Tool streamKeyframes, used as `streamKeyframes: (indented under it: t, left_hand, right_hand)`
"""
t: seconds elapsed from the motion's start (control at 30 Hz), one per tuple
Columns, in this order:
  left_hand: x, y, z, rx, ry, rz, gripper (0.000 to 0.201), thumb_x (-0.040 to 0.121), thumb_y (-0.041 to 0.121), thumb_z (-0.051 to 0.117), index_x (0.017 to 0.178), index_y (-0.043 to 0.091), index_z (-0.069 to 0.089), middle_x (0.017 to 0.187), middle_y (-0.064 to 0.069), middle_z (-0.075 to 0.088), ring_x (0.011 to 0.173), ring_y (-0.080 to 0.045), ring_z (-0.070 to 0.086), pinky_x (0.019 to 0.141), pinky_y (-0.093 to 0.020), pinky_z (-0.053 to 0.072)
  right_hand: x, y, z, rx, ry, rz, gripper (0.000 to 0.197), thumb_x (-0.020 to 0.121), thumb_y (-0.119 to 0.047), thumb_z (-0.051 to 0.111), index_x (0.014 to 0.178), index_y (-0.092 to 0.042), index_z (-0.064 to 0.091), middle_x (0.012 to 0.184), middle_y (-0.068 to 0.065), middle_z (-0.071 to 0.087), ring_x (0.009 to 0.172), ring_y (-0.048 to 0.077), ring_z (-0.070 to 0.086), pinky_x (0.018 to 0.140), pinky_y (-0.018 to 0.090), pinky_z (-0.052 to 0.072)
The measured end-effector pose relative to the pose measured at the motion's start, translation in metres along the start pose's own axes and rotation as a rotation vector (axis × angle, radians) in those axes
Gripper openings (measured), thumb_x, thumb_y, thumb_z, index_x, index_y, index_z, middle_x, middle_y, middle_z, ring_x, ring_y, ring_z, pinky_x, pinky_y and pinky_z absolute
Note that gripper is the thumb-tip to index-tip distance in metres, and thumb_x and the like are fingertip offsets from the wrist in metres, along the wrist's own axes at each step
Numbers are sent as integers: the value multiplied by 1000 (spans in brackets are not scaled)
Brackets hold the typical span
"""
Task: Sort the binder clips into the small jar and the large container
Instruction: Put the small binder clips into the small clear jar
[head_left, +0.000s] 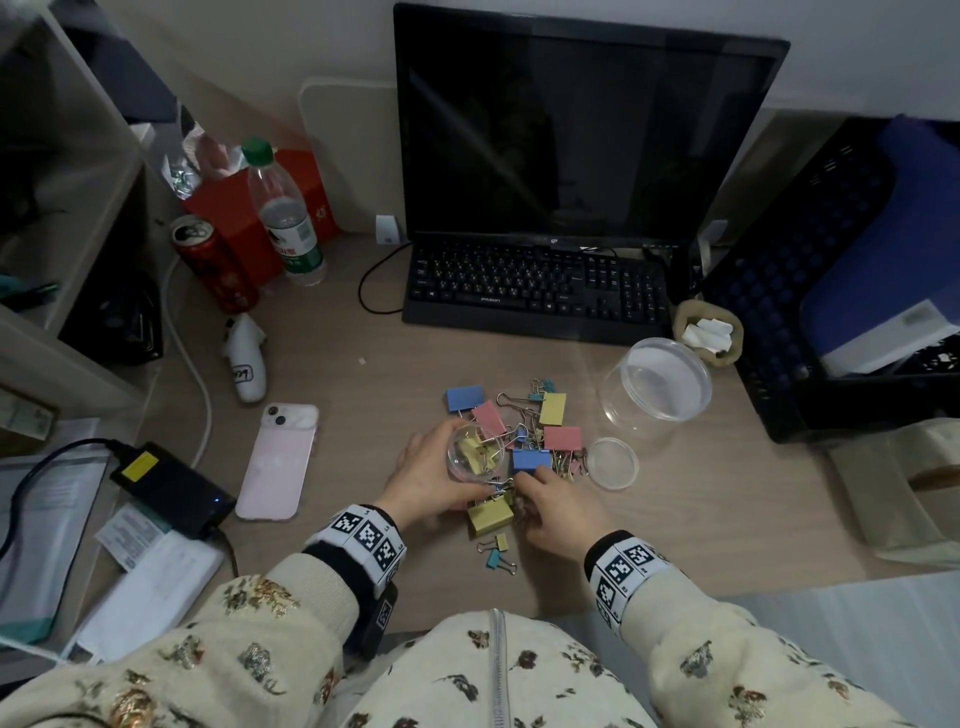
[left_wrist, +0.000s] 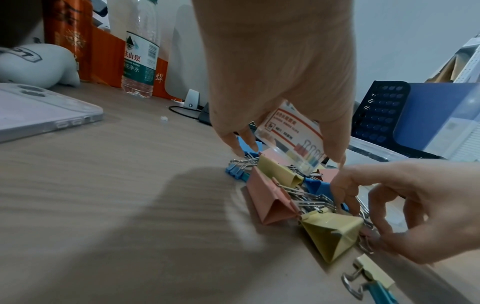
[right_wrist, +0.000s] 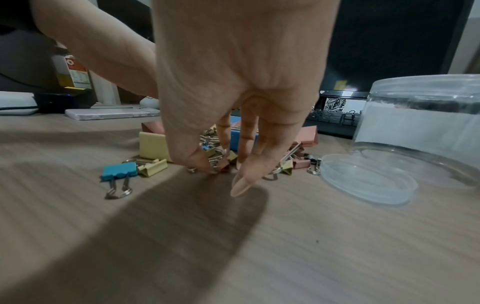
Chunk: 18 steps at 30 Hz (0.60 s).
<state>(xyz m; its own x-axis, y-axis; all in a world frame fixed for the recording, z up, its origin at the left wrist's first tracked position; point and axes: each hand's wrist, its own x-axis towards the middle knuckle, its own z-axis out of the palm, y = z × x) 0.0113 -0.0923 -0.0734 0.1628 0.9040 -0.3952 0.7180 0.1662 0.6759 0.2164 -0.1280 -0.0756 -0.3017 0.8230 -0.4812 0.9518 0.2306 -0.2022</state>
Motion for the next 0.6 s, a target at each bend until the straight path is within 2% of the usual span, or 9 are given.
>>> streamKeyframes:
  t: [0.13, 0.23, 0.33, 0.47, 0.6]
  left_hand:
    - [1, 1, -2, -6, 4, 6, 90, 60, 48, 87, 135, 35, 40, 136, 3, 48, 127, -20, 39, 105, -44, 38]
    - [2, -2, -3, -11, 12, 18, 89, 60, 49, 87, 135, 35, 40, 136, 3, 48, 127, -20, 39, 105, -43, 38]
    - [3, -3, -4, -9, 9, 26, 89, 61, 48, 87, 136, 33, 40, 136, 3, 48, 126, -19, 39, 104, -40, 37]
    - [6, -4, -3, -10, 11, 36, 88, 61, 50, 86, 134, 35, 40, 133, 5, 50, 123, -18, 41, 100, -38, 39]
    - [9, -4, -1, 7, 14, 52, 88, 61, 52, 85, 134, 34, 40, 133, 5, 51, 123, -19, 42, 101, -40, 40]
  right_hand:
    - [1, 2, -3, 29, -3, 23, 52, 80, -23, 63, 128, -22, 43, 118, 2, 53, 95, 24, 59, 68, 32, 50]
    - [0, 6, -7, 25, -7, 32, 41, 79, -22, 63, 116, -18, 46, 111, 4, 54, 91, 25, 58, 66, 32, 46]
    - [0, 12, -7, 43, -3, 40, 35, 78, -22, 63, 108, -16, 47, 109, 5, 55, 90, 26, 58, 68, 35, 49]
    - [0, 13, -6, 87, 23, 61, 38, 77, -21, 65, 107, -16, 43, 112, 3, 51, 88, 25, 57, 66, 36, 50]
    - [-1, 12, -4, -13, 45, 23, 47, 78, -23, 63, 121, -17, 44, 120, 3, 48, 91, 28, 60, 60, 33, 45]
